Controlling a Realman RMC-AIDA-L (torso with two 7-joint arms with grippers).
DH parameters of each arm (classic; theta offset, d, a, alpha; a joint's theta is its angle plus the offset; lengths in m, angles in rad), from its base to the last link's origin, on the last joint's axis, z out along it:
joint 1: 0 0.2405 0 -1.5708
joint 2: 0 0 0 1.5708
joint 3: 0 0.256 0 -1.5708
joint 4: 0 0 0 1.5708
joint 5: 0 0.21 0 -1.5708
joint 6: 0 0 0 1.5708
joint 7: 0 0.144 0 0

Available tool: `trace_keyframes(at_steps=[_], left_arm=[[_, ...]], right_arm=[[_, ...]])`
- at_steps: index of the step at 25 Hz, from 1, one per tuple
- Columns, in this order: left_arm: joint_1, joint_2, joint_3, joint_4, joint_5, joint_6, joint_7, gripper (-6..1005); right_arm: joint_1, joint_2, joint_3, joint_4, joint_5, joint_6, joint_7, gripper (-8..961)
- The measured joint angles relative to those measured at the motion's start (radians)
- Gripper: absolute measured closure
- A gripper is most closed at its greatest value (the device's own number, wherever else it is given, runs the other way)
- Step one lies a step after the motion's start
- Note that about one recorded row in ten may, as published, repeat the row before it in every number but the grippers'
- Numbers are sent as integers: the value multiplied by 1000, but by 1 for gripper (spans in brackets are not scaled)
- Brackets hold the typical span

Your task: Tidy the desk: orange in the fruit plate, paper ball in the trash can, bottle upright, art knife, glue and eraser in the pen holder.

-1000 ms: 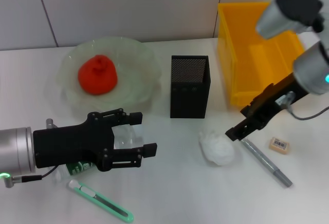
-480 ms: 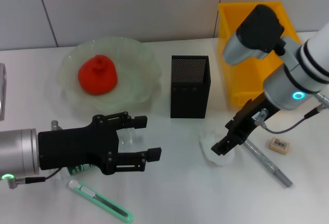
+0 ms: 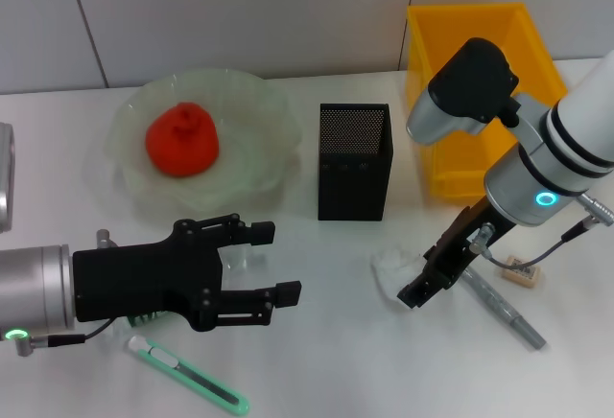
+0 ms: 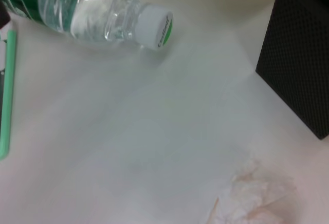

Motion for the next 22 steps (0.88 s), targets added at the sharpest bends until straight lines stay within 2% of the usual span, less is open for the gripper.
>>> trace_keyframes(at_steps=[7,12,14,18,20,22], left_arm=[[-3,0,24,-1,0,-7,0,174],[-1,0,29,-1,0,-9,0,174],[0,0,29,-1,0,-10,0,174],[1,0,29,-1,0,-9,0,174],[2,0,29,-1,0,-9,0,174],[2,0,29,-1,0,-9,0,174]], right_arm=[[0,1,-8,-6,-11,-1,15,231],[-4,1,-9,6,-11,-9,24,422],[-8,1,-9,23,-11,-15,26,431],[-31,1,-2,109,-10,-49,37,445],[-59,3,5,225,-7,-83,55,446],[-67,5,6,265,-7,-98,60,446]])
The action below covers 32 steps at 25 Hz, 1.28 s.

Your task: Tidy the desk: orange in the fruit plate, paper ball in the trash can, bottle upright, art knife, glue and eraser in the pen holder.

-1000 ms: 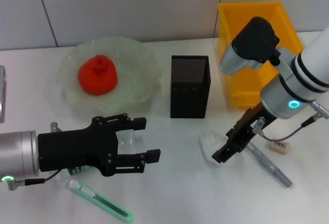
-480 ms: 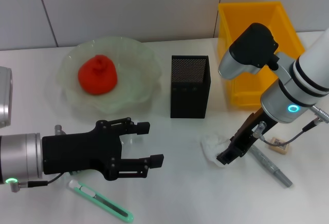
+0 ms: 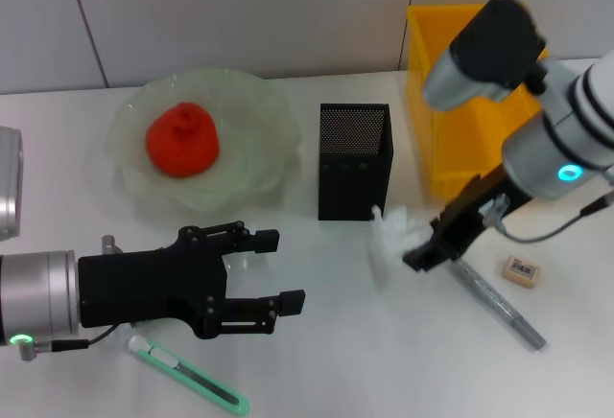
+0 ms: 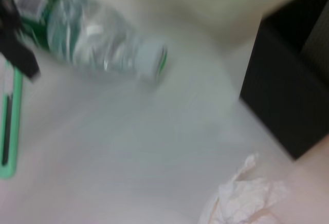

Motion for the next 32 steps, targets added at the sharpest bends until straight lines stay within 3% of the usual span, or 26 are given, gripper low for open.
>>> trace_keyframes(at_steps=[8,14,20,32], left_arm=[[-3,0,5,0,0,-4,1,174],[-9,0,12,0,0,-14,1,174],[-15,0,43,0,0,-20,2,174],[-22,0,51,0,0,-21,2,174]], right_arm=[[-63,8,66,364,-1,-62,27,447],[-140,11,95,496,1,93,12,447],[-200,11,102,435,-6,294,-34,448],[-181,8,122,163,-73,562,-77,430]])
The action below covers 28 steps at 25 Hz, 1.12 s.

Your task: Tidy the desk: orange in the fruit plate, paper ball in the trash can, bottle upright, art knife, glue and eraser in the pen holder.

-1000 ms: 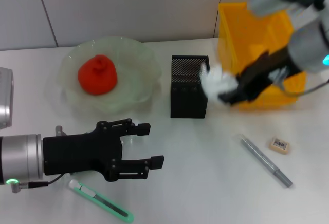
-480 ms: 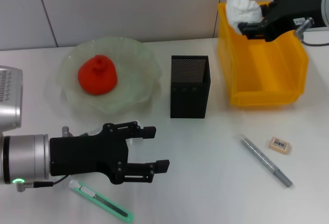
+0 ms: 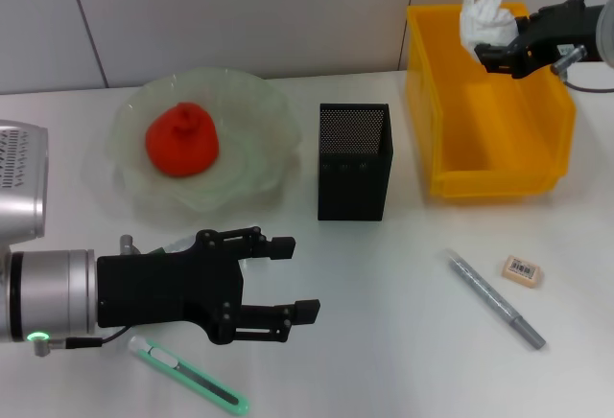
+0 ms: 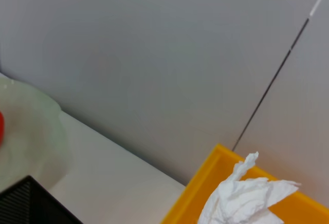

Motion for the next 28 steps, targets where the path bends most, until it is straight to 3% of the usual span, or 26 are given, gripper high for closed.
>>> trace_keyframes(at_steps=[8,23,28], left_arm=[[-4,0,-1,0,0,0,-2,174],[-4,-2,8,-2,-5,0,0,175],[-4,-2,8,-2,-4,0,0,175]], right_arm=[[23,-1,13,-128,-7,98,-18,408],[24,0,23,-146,-10,99,-18,369],[20,1,30,-145,-4,94,-18,202]])
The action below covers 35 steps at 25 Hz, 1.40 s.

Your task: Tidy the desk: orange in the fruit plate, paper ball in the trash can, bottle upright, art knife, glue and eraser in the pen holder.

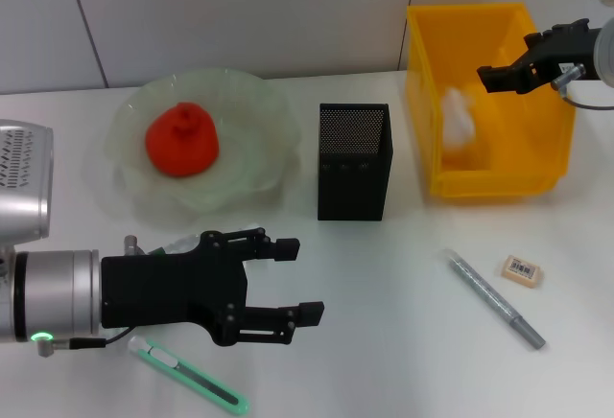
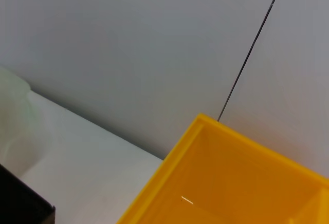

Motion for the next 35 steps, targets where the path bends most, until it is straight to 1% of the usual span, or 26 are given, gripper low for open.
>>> trace_keyframes(at_steps=[5,8,11,17,21,25,30,35], left_arm=[[0,0,0,-7,-2,-2,4,175],[-1,0,0,-9,-4,-5,13,175],[-2,0,0,-10,-4,-6,14,175],[-3,-1,0,-13,-7,-6,14,174],[-2,-2,0,-13,-7,-8,14,174],[-4,-2,-2,-13,-7,-8,14,174],[-5,-1,-10,-13,-7,-9,14,175],[-5,0,-15,-13,-7,-12,13,175]], right_arm=[[-3,0,5,6,12,5,3,202],[-6,0,18,8,80,4,-3,202],[-9,-1,67,16,223,-30,-78,202],[-22,-1,240,1,597,-188,-353,202],[-22,-2,332,-36,722,-321,-512,202],[-22,-3,373,-65,751,-446,-608,202],[-22,-22,385,-109,756,-586,-660,202],[-26,-29,410,-114,734,-762,-737,202]])
